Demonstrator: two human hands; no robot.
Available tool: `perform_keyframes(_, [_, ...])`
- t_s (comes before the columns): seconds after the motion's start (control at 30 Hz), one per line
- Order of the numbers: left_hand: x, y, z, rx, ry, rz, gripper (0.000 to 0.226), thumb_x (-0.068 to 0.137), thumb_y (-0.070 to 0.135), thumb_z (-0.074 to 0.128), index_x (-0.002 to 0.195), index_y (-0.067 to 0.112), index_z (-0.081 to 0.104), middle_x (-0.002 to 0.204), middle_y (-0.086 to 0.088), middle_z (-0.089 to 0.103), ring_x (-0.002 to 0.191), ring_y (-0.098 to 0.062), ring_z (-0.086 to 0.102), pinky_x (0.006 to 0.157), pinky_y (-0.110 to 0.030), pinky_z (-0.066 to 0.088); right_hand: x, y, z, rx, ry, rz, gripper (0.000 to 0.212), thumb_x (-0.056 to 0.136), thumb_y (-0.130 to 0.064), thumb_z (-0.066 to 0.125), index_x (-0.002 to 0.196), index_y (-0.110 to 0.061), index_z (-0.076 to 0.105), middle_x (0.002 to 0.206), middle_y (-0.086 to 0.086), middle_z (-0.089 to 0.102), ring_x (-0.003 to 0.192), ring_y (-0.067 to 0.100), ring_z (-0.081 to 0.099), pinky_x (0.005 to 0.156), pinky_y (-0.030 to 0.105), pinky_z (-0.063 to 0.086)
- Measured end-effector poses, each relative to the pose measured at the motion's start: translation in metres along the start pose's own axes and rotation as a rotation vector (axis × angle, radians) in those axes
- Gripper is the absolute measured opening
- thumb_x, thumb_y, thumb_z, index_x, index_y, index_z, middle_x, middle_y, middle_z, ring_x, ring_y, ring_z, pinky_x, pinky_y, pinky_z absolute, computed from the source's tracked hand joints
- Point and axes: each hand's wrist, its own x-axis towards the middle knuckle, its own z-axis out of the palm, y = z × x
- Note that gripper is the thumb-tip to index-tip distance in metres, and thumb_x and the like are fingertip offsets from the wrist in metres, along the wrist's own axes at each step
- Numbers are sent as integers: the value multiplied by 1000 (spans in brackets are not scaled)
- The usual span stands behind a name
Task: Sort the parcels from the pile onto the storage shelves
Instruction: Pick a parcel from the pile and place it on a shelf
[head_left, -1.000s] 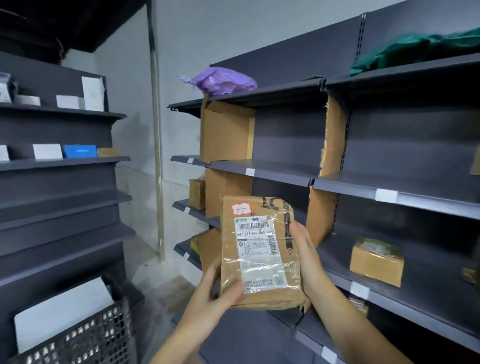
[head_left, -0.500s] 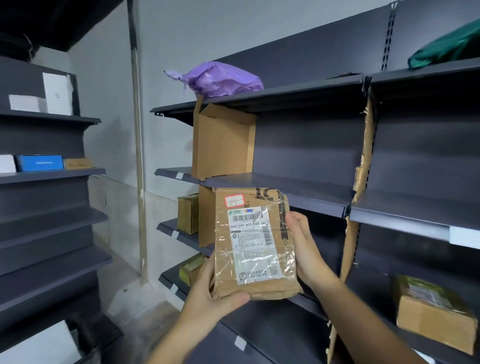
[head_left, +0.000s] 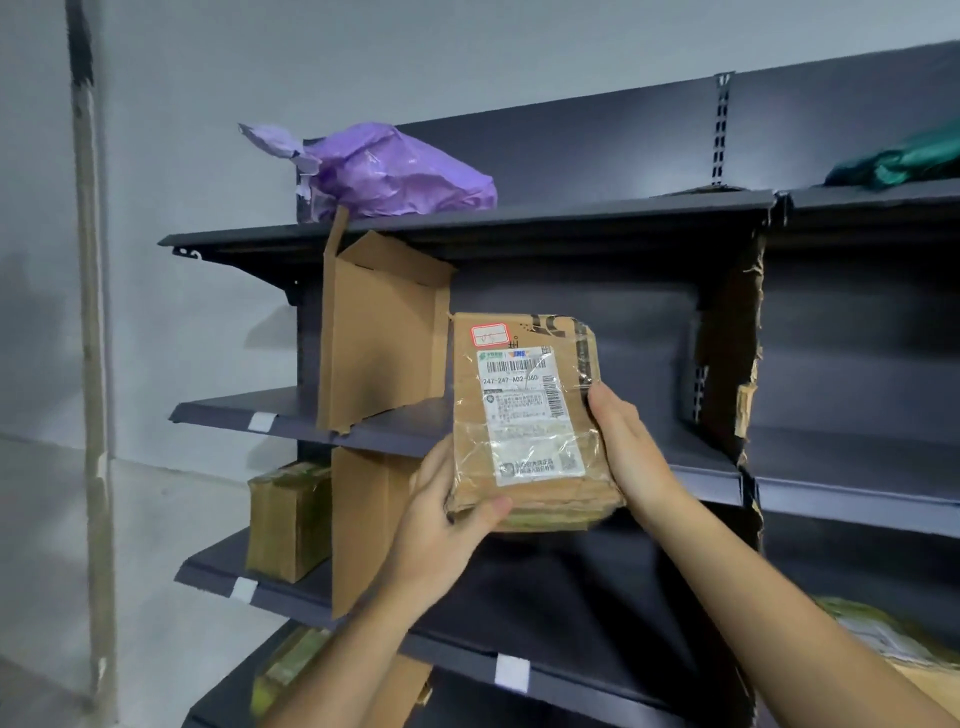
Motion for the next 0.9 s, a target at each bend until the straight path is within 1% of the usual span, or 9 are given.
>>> perform_keyframes(0.13, [47, -20, -13, 25, 45, -8, 39, 63, 69, 54, 98, 52, 54, 112, 20, 44, 118, -8, 49, 104, -23, 37, 36, 3, 17, -1, 110, 143, 52, 88, -72, 39, 116, -39, 68, 122, -8, 68, 115, 11, 62, 103, 40, 45])
perform_keyframes(0.2, [66, -25, -13, 27, 37, -17, 37, 67, 68, 58, 94, 43, 58, 106, 15, 45, 112, -11, 54, 100, -23, 39, 47, 3, 21, 24, 149, 199, 58, 82, -75, 42, 112, -33, 68, 110, -8, 73, 105, 14, 68, 92, 39, 51])
perform_keyframes(0.27, [82, -33, -13, 12, 3, -49, 26, 83, 57, 63, 99, 37, 58, 107, 10, 49, 111, -13, 56, 100, -29, 42, 51, 6, 25, -16, 189, 215, 48, 90, -69, 39, 100, -30, 65, 92, -11, 71, 87, 12, 67, 73, 31, 51])
perform_keyframes(0.3, [89, -37, -12, -5, -14, -79, 23, 87, 53, 61, 101, 35, 57, 109, 9, 52, 111, -14, 56, 100, -32, 43, 51, 7, 27, -34, 188, 230, 46, 92, -68, 39, 100, -29, 63, 91, -11, 69, 85, 11, 65, 69, 30, 50])
perform_keyframes(0.43, [110, -51, -11, -58, -57, -107, 41, 88, 49, 63, 124, 31, 54, 119, 14, 63, 115, -11, 57, 100, -39, 46, 54, 24, 28, -3, 163, 242, 66, 80, -76, 52, 130, -33, 57, 123, -8, 68, 110, 13, 67, 90, 38, 54])
perform_keyframes(0.57, [128, -68, -4, -45, -119, -103, 57, 86, 37, 68, 137, 26, 44, 127, 8, 59, 121, -17, 54, 103, -44, 45, 58, 37, 29, -45, 147, 206, 78, 71, -66, 74, 137, -32, 47, 126, -12, 66, 114, 7, 64, 103, 38, 49])
perform_keyframes(0.7, [139, -85, 9, 17, -151, -88, 76, 83, 29, 72, 146, 24, 30, 136, 1, 53, 126, -20, 50, 104, -45, 43, 73, 52, 32, -189, 210, 211, 77, 70, -70, 70, 132, -31, 49, 121, -14, 67, 113, 7, 63, 105, 37, 47])
perform_keyframes(0.8, [144, -96, 17, 40, -185, -70, 99, 66, 43, 76, 147, 29, 22, 136, 2, 52, 124, -20, 52, 100, -46, 48, 83, 59, 32, -242, 275, 223, 63, 82, -60, 67, 132, -26, 49, 116, -16, 64, 111, 7, 61, 96, 28, 45])
perform_keyframes(0.9, [155, -99, 24, 103, -237, -74, 125, 44, 60, 76, 149, 34, 14, 136, 2, 49, 127, -19, 48, 102, -45, 47, 92, 68, 27, -281, 299, 248, 62, 83, -64, 63, 131, -27, 50, 121, -10, 64, 113, 11, 60, 99, 32, 45])
